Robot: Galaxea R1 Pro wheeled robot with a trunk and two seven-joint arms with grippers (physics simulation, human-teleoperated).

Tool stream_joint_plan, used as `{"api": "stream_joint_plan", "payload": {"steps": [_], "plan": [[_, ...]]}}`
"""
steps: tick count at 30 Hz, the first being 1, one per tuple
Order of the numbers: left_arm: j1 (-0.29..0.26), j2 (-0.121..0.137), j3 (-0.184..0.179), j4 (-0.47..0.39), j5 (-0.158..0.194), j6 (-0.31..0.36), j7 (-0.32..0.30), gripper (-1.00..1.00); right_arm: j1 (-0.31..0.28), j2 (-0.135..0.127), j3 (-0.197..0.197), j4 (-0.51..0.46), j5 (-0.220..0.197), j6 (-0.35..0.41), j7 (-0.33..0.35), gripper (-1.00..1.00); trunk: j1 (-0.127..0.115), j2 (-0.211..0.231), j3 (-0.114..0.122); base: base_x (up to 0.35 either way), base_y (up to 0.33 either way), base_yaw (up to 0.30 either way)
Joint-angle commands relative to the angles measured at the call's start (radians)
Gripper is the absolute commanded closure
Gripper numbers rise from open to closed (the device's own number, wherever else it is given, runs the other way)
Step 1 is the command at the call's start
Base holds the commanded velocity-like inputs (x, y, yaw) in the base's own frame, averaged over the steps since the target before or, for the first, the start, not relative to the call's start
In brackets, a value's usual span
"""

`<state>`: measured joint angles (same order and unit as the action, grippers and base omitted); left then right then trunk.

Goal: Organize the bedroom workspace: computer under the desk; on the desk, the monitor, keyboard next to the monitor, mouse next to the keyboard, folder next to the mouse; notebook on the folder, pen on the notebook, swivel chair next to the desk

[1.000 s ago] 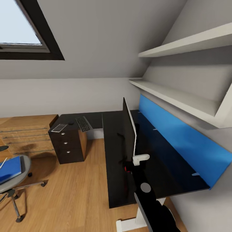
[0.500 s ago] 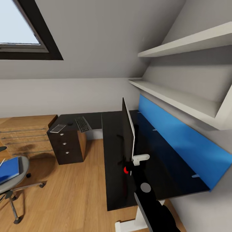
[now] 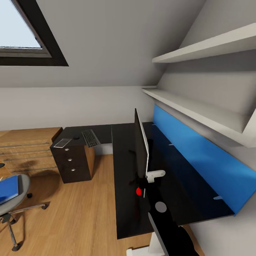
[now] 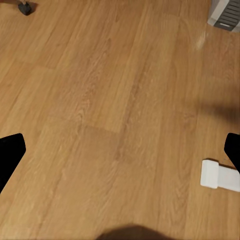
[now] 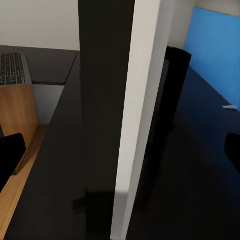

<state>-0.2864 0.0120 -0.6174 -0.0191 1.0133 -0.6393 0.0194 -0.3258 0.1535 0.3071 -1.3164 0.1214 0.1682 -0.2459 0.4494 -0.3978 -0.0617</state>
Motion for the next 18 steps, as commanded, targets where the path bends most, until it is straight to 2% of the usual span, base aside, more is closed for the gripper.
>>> {"api": "stream_joint_plan", "payload": {"steps": [1, 18], "plan": [[0.000, 0.000, -0.008, -0.001, 0.007, -0.002, 0.002, -1.00, -0.001, 0.000, 0.001, -0.001, 0.011, 0.010, -0.005, -1.00, 0.001, -0.002, -0.002, 0.004, -0.001, 0.000], [0.000, 0.000, -0.008, -0.001, 0.007, -0.002, 0.002, -1.00, -0.001, 0.000, -0.005, -0.001, 0.011, 0.010, -0.006, -1.00, 0.001, -0.002, -0.002, 0.043, -0.024, 0.000]]}}
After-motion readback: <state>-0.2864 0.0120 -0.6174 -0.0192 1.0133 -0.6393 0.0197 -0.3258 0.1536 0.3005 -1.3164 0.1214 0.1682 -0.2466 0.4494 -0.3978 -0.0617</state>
